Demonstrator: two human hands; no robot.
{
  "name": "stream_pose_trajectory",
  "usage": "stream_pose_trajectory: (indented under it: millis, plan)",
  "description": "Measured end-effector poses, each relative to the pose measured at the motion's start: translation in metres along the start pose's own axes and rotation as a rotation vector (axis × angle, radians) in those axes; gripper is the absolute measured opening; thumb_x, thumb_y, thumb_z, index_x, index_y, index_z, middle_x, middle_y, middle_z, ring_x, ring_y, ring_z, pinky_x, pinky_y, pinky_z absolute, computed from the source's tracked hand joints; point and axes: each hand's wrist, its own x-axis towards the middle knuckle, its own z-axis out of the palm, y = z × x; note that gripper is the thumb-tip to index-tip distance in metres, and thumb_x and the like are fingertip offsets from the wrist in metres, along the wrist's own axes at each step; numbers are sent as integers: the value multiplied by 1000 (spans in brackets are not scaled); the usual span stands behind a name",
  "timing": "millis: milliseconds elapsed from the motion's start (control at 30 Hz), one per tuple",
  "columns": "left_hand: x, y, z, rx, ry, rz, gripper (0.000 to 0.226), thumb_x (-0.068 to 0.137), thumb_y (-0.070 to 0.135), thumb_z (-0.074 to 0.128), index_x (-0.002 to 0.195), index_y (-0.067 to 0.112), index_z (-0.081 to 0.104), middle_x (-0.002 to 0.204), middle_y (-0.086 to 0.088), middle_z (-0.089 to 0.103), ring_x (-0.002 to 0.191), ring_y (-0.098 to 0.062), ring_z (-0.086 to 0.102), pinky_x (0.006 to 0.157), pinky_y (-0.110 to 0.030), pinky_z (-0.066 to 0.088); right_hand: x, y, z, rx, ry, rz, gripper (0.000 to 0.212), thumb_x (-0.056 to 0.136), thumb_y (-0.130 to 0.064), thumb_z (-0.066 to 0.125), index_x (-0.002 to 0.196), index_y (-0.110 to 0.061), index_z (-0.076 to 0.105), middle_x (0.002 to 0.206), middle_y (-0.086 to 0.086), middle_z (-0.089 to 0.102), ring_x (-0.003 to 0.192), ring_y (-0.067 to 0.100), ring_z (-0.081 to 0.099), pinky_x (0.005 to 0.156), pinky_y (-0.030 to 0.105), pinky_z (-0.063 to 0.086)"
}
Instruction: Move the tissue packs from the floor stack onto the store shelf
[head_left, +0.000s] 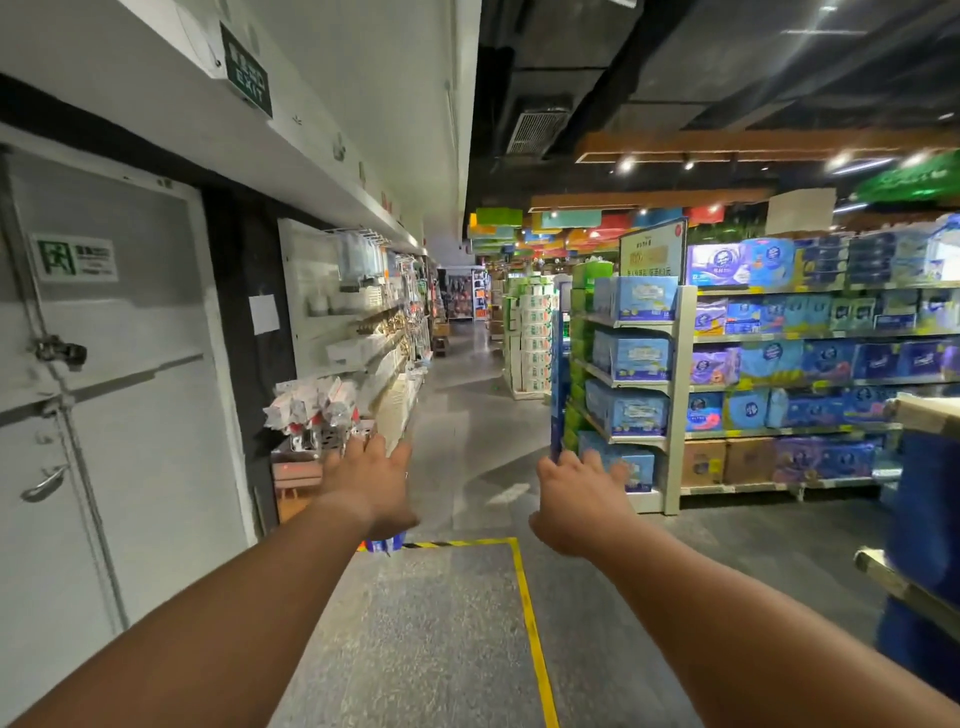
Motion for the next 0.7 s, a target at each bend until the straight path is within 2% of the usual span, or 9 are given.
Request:
stream_pose_trajectory:
  millis: [167,433,700]
  plan:
    - [58,-5,42,-19,-37,-18,94,74,76,62,148,28,30,145,-8,40,134,-32,35,107,-50,33,63,-3,39,43,-27,-37,49,94,-40,56,137,-19,45,137,9,48,132,35,39,106,60,29]
    - [212,17,103,-5,-91,-87,102,76,74,65,155,28,19,149,-10,36,137,-35,32,108,-51,35,225,39,107,80,-25,-56,46,92,-43,54,132,-21,46,133,9,49,129,35,42,106,58,31]
    - [374,46,149,-45,-133,-136,88,78,65,66,148,25,31,146,-9,39,137,-34,30,108,-53,33,405,79,154,104,-91,-66,57,93,-54,54,138,-21,43,140,8,47,133,34,42,106,55,32]
